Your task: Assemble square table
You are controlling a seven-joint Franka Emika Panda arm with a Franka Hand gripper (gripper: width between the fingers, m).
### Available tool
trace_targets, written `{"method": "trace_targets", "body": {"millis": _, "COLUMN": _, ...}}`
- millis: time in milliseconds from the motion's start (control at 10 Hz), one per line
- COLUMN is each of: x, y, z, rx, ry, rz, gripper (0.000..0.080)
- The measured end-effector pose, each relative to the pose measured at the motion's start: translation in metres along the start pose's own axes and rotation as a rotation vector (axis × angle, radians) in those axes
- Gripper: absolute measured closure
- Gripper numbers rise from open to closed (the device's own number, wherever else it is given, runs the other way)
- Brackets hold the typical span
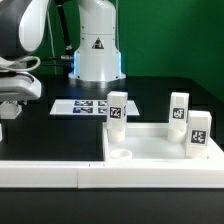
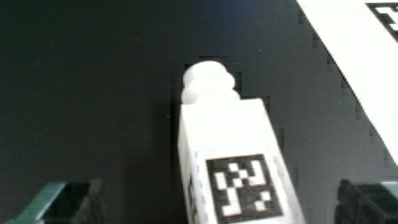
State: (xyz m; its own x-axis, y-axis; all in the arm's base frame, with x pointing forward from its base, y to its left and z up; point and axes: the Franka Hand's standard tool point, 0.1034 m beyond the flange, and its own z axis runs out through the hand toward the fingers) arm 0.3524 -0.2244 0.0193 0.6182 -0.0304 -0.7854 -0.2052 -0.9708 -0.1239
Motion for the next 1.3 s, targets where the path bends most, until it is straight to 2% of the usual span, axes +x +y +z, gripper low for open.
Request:
{"method": "trace_targets", "body": {"millis": 200, "x": 0.0002, "y": -0.0003, "z": 0.0006, "rx": 0.000, "ry": -0.001, "rz": 0.000, "gripper": 0.0150}}
{"method": "trace_targets", "body": {"millis": 400, "x": 0.0006, "y": 0.0007, "z": 0.0099, "rx": 0.013, "ry": -0.053, "rz": 0.016, "gripper": 0.0150}}
{"method": "trace_targets", "body": {"millis": 600, "x": 0.0019, "y": 0.0005, "z": 0.0084, "rx": 0.008, "ry": -0.048, "rz": 0.014, "gripper": 0.0160}}
{"method": "trace_targets", "body": {"millis": 700, "x": 0.0020, "y": 0.0007, "z": 0.0088, "rx": 0.008, "ry": -0.049, "rz": 0.014, "gripper": 0.0318}}
{"method": "trace_targets", "body": {"millis": 800, "x": 0.0020, "y": 0.0007, "z": 0.0089, "rx": 0.008, "ry": -0.049, "rz": 0.014, "gripper": 0.0318}}
{"method": "trace_targets", "body": {"millis": 900, "x": 0.0017, "y": 0.0010, "z": 0.0088, "rx": 0.008, "ry": -0.050, "rz": 0.014, "gripper": 0.0514}}
{"method": "trace_targets", "body": {"millis": 1300, "x": 0.0016, "y": 0.0010, "z": 0.0088, "rx": 0.008, "ry": -0.050, "rz": 0.014, "gripper": 0.0511}}
